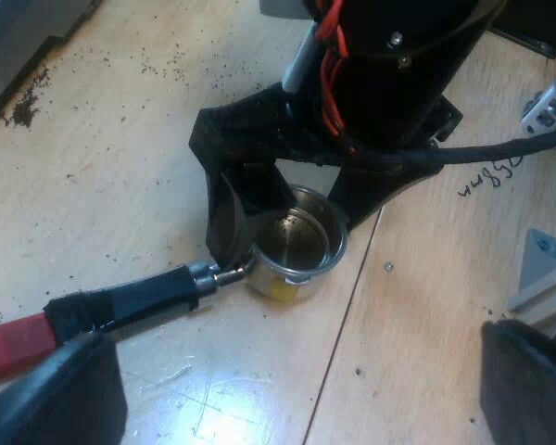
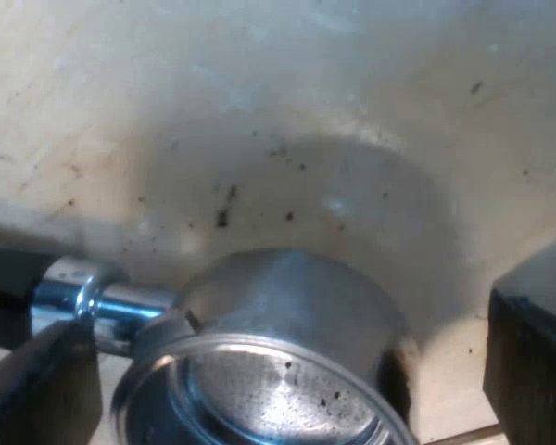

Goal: Put the handle in the coffee machine

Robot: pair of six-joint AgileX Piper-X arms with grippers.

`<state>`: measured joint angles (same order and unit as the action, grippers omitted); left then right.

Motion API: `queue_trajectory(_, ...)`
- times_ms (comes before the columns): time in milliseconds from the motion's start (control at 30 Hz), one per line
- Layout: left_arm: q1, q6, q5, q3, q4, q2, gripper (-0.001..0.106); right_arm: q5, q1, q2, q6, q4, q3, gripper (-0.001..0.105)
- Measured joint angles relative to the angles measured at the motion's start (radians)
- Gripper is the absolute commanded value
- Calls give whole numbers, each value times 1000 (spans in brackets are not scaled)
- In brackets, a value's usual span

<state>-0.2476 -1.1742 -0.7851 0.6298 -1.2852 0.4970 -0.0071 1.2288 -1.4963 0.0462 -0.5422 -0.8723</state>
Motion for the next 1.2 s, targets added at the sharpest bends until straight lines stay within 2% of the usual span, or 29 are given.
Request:
queue_trajectory(700, 0, 0, 0, 0, 0, 0, 81, -15, 0, 0, -54, 2, 0, 86)
queue_trajectory(933, 0, 0, 0, 0, 0, 0, 81, -31, 0, 0, -67, 8, 0, 61)
queue_trajectory(1100, 0, 0, 0, 0, 0, 0, 81, -31, 0, 0, -67, 9, 0, 56)
queue_trajectory(1200, 0, 0, 0, 0, 0, 0, 81, -31, 0, 0, -67, 9, 0, 34)
